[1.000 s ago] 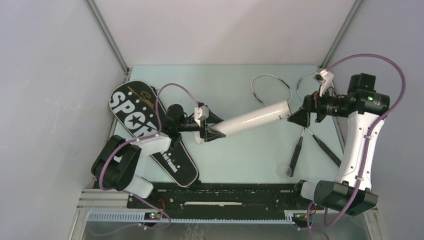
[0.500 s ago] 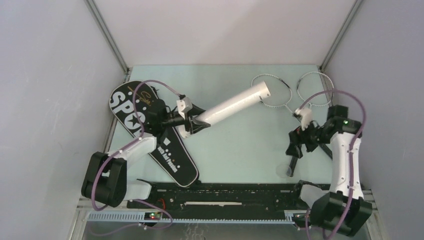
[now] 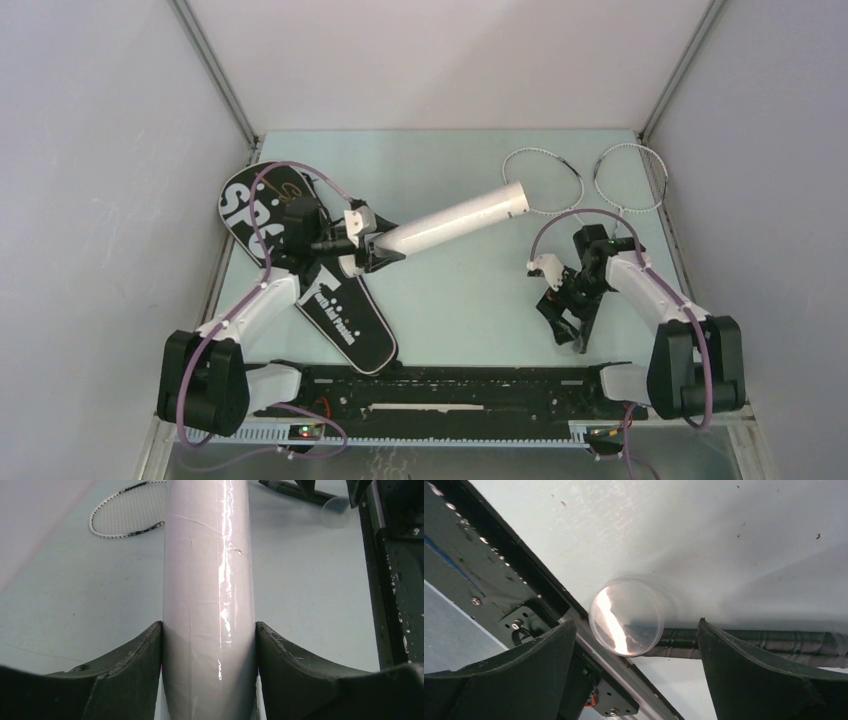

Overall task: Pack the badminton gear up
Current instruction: Close the lid on the shuttle tube.

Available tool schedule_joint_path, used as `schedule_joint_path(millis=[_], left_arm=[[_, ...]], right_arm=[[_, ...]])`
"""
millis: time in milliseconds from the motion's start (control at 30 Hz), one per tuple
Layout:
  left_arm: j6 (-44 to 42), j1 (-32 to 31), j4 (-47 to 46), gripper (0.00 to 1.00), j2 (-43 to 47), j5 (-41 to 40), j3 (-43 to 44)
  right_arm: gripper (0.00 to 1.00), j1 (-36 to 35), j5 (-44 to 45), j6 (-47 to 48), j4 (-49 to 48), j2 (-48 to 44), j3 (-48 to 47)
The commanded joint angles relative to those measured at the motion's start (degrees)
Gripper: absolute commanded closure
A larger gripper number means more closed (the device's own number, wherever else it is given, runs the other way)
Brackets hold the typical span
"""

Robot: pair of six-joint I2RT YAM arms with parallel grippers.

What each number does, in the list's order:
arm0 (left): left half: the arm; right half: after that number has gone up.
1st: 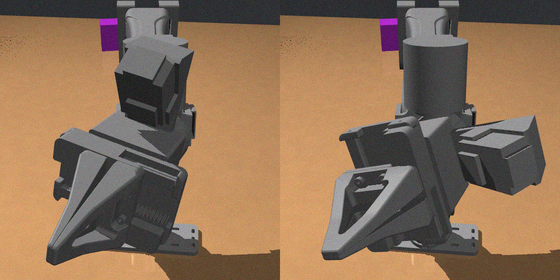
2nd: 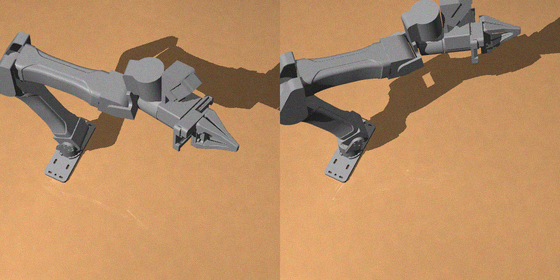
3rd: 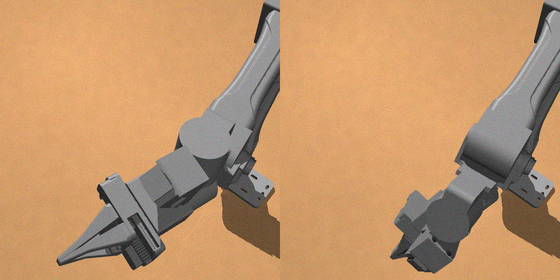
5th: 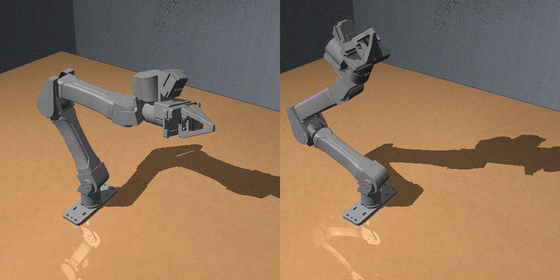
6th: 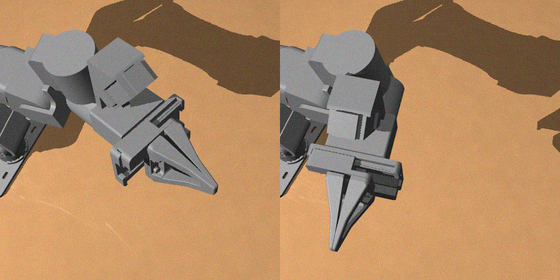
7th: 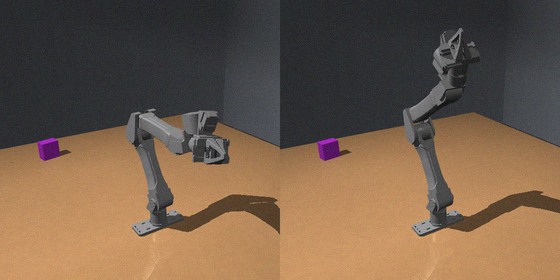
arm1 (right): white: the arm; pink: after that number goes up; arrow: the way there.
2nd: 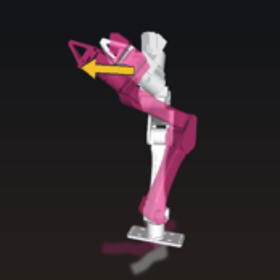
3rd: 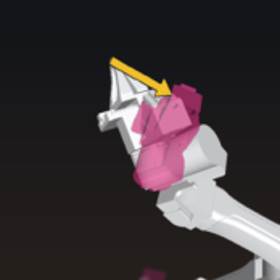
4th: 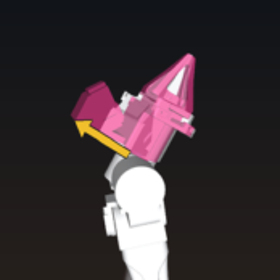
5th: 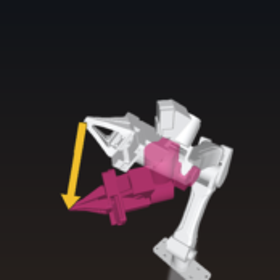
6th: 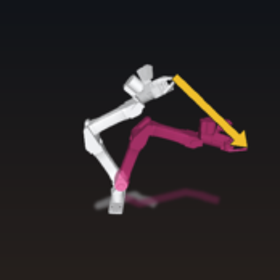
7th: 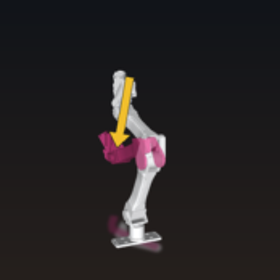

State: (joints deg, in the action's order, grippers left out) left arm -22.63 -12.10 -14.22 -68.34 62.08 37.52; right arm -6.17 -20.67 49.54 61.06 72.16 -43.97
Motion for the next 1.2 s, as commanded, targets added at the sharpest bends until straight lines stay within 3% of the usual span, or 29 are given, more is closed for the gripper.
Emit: schedule_joint_path(millis=[0, 400, 833, 1167], left_arm=[[-12.95, 0.41, 11.85, 0.53, 2.53, 2.46, 6.34], [-19.1, -1.2, 17.52, 0.52, 1.01, 2.4, 7.2], [-21.85, -2.06, 18.61, 0.52, 1.54, 1.02, 5.98], [-38.66, -1.99, 35.88, 0.51, 2.21, -1.87, 5.11]], right_arm=[[0.0, -1.71, 4.04, -0.52, -2.75, 4.57, -0.42], [0.0, -1.81, 4.04, 1.26, 2.35, 9.99, -0.95], [0.15, -1.27, -1.04, 0.03, 1.76, 14.93, -0.42], [0.28, -0.72, -3.94, -1.16, 0.72, 16.38, -0.42]])
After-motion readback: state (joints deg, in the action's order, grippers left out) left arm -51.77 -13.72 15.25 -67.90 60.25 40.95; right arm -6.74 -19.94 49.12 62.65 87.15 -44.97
